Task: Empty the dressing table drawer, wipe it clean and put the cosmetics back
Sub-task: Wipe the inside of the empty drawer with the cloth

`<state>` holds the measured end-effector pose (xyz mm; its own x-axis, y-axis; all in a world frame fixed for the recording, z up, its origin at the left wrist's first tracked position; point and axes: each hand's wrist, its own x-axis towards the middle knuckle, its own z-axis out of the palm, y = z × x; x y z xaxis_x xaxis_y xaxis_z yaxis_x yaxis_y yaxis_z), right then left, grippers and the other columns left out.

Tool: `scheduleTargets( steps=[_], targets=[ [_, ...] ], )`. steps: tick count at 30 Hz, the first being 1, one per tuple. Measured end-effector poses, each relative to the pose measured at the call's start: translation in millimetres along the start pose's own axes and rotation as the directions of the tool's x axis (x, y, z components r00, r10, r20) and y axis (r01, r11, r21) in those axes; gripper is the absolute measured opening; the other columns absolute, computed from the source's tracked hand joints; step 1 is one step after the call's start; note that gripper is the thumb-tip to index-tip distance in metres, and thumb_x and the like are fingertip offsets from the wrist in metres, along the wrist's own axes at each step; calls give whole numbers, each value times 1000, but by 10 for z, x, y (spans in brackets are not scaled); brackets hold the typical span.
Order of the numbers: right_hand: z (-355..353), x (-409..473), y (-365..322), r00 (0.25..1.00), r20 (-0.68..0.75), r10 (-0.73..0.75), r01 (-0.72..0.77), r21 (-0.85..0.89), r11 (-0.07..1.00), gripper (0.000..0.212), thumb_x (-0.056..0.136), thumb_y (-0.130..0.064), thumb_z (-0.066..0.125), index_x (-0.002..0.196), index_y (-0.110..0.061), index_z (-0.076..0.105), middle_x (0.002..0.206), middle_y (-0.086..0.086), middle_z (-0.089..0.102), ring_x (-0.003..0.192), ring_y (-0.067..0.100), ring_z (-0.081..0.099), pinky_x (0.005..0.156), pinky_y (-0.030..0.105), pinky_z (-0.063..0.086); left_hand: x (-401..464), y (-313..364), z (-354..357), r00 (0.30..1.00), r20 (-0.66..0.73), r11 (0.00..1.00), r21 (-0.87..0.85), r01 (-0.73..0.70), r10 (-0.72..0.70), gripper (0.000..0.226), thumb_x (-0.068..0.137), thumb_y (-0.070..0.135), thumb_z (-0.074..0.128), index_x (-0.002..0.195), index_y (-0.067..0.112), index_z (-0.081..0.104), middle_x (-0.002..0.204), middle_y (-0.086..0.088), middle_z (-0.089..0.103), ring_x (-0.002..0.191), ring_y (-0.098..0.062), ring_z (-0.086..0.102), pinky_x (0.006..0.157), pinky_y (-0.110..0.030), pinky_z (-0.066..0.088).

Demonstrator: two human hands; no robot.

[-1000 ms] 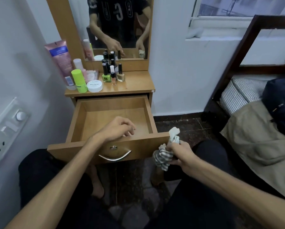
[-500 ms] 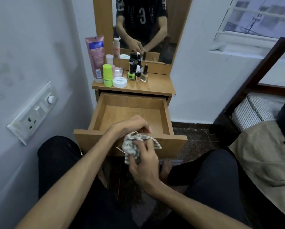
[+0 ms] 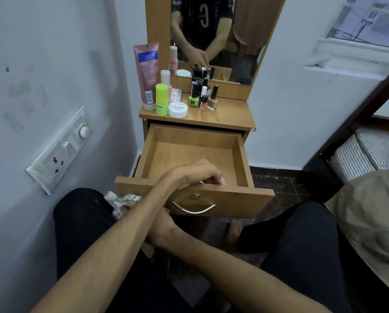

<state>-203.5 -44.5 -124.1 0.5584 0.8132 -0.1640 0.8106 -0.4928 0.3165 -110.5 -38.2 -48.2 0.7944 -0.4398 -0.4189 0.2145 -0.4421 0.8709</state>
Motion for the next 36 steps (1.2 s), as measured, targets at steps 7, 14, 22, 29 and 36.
scheduleTargets(
  steps=[7, 14, 22, 29, 36],
  targets=[
    [844, -695, 492, 995, 91, 42, -49, 71, 996, 35, 76, -22, 53, 101, -14, 77, 106, 9, 75, 70, 30, 75, 47, 34, 56, -7, -7, -9, 1000, 1, 999, -38, -18, 18, 31, 90, 11, 50, 84, 12, 81, 83, -1, 77, 72, -11, 65, 65, -23, 48],
    [905, -1830, 1199, 935, 76, 347, -353, 111, 929, 29, 62, -28, 57, 85, -21, 73, 83, 1, 70, 61, 29, 68, 47, 34, 48, -28, 5, 19, 999, -34, 999, -42, -32, 31, 32, 91, 10, 50, 81, 13, 80, 82, -2, 76, 76, -14, 65, 67, -24, 48],
    [139, -1972, 1339, 790, -271, 550, -461, 329, 824, 33, 58, -26, 83, 90, -27, 76, 87, -6, 70, 65, 25, 69, 44, 30, 46, -104, 22, 54, 971, -207, 971, -183, -156, 117, 28, 91, -1, 47, 92, 1, 75, 90, -15, 77, 80, -18, 71, 76, -29, 54],
    [-533, -1182, 1409, 697, -474, 539, -215, 579, 787, 35, 82, -36, 67, 113, -22, 75, 105, -6, 71, 86, 18, 69, 67, 33, 57, -451, -107, -379, 715, -685, 885, -236, -401, 141, 25, 87, -1, 56, 85, 7, 80, 87, -3, 78, 79, -6, 69, 70, -20, 53],
    [-1009, 239, 1509, 783, -339, 521, -93, 765, 638, 39, 86, -33, 73, 125, -34, 72, 115, -17, 76, 103, 5, 69, 89, 39, 59, -771, -585, -1228, 251, -938, 668, -347, -659, -240, 25, 85, 3, 56, 79, 18, 75, 78, -5, 75, 78, -22, 69, 69, -29, 56]
  ],
)
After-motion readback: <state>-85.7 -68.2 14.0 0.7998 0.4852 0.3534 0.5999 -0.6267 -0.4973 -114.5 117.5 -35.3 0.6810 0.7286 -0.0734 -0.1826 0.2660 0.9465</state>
